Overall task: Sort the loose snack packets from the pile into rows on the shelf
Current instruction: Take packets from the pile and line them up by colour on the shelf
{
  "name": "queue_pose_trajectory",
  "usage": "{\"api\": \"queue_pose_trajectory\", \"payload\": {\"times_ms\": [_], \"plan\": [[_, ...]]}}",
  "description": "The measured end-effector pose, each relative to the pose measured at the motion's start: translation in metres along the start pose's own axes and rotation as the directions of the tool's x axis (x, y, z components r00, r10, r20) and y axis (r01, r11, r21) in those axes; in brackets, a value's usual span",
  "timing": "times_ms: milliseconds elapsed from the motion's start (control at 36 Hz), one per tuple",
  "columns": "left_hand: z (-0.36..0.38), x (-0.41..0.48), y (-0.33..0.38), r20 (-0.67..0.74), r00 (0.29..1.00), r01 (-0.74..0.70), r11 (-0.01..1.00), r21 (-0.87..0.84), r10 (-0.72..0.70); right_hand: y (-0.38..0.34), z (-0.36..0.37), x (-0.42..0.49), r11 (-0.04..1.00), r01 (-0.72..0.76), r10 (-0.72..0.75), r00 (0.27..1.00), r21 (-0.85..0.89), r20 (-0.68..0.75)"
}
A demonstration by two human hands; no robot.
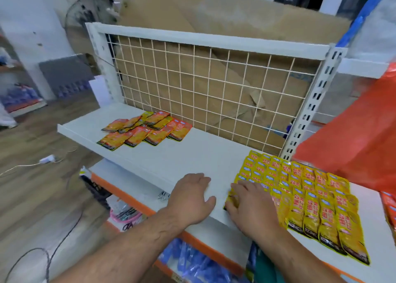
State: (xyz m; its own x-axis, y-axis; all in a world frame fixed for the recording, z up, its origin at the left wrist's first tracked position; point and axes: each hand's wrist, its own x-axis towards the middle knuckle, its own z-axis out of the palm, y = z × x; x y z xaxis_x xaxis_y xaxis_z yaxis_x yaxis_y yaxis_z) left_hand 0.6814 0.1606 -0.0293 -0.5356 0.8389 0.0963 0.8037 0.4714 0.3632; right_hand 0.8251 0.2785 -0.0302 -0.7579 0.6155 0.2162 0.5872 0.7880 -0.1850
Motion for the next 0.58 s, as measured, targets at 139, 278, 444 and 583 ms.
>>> {"api": "queue_pose_trajectory", "payload": {"times_ms": [139, 278, 444, 583], "plan": [[-0.016, -0.008, -0.033, -0.023, 0.998, 0.061, 0.998, -0.008, -0.061, -0.037, 0.007, 0.020, 0.996, 0.076, -0.078, 0.996, 0.034, 0.049], [-0.033, -0.003, -0.078, -0.067, 0.992, 0.109, 0.994, -0.031, -0.111, -0.082, 0.015, 0.047, 0.989, 0.105, -0.119, 0.983, 0.107, 0.137], [-0.061, 0.011, -0.154, -0.075, 0.988, 0.133, 0.990, -0.054, -0.137, -0.152, 0.036, 0.089, 0.982, 0.132, -0.148, 0.982, 0.134, 0.118], [-0.088, 0.026, -0.229, -0.043, 0.989, 0.136, 0.990, -0.045, -0.138, -0.215, 0.066, 0.123, 0.981, 0.110, -0.132, 0.982, 0.161, 0.134]]}}
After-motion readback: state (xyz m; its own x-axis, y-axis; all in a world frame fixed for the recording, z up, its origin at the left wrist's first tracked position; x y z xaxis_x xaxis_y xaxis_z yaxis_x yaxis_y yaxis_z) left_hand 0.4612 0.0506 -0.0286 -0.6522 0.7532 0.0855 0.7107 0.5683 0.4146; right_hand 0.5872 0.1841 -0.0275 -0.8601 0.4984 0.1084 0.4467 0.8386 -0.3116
